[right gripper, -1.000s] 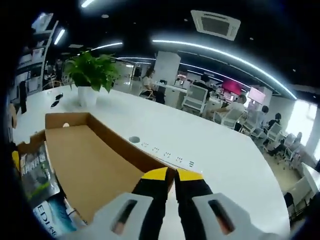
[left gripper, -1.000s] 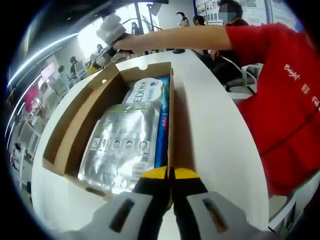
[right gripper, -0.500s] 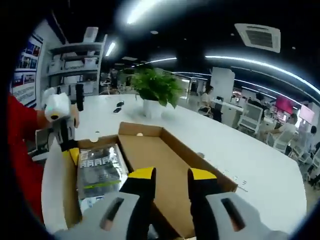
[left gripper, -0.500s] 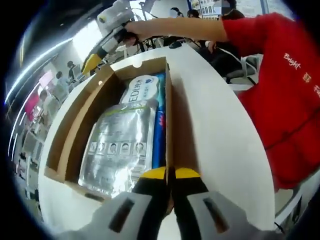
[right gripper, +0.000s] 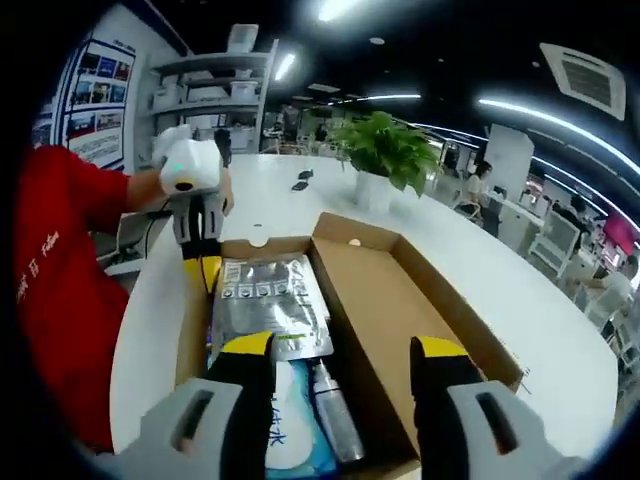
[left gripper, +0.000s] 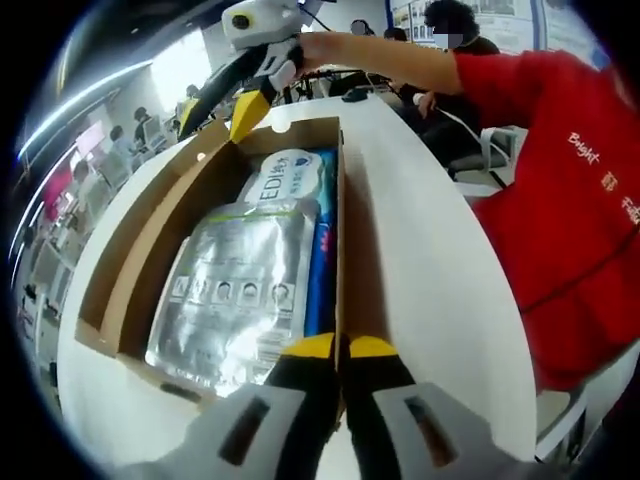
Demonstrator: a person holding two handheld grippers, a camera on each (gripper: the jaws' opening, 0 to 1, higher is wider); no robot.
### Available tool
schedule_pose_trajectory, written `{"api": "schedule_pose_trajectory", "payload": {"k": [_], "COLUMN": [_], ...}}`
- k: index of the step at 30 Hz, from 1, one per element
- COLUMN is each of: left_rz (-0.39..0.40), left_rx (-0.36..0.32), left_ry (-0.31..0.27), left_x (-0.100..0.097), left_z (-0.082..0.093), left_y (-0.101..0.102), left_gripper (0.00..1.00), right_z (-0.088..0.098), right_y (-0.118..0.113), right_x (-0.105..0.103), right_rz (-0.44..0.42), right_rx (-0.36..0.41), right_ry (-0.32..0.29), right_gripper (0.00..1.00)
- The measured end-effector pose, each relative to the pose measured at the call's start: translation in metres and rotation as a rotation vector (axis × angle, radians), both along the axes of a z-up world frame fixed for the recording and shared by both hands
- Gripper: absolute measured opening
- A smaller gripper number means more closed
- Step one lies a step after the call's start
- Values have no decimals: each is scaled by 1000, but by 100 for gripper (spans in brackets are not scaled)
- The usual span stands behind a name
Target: Operate the shoe box by opening the lid, removing the specified soft item, and placing it in the target area until the item is outside and the box remains undamaged.
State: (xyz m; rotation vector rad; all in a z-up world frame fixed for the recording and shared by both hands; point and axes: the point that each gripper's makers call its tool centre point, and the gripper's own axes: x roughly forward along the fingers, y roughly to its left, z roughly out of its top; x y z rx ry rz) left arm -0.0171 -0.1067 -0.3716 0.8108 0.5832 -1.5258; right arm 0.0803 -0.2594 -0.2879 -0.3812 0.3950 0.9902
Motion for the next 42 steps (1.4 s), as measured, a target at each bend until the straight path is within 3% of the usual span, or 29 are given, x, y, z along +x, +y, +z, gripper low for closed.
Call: {"api": "schedule_pose_trajectory", "payload": {"k": [5,6,7,10,13,18,20,23,28,35,42], "left_rz": [2,2,2,2,5,7,8,8,7,9,7], "left_rx": [-3,-3,-2,1,-4,-6,-6,-6,-1,0,-1], "left_ry": [-2,-2,-3,-7,-7,-11,-9,-10,-9,-6,-6], "left_x": [-1,-1,-3,-2,-2,-1,-2,-2,-1,-1,-1], "left_z": [1,1,2,1,1,1,1,1,1,0,0], "left_y": [-2,-2,-3,-2,-2,-1,-1,-2,-1,0,-1], "left_gripper": [1,1,1,1,1,1,1,1,1,1,1], "right_z": [7,4,0,-11,-29,-45,-52,-56,-72,-80,-92], "right_y": [10,13,18,20,16,18,13,13,1,-6,-10], "right_x": [-22,-32,-42,-53,-59,-72,-73,-74,-63,-65,-66], "right_rz": [58,87,118,168,181,228,246,250,259,271,300], "right_rx": [25,19,-9,-89,-199,-274,-334,-335,-404,-473,-592], "right_ry": [44,84,108,104,128,167,161,173,192,227,267], "right_gripper": [62,64,66,68,69,68,67,62,63,63,65]}}
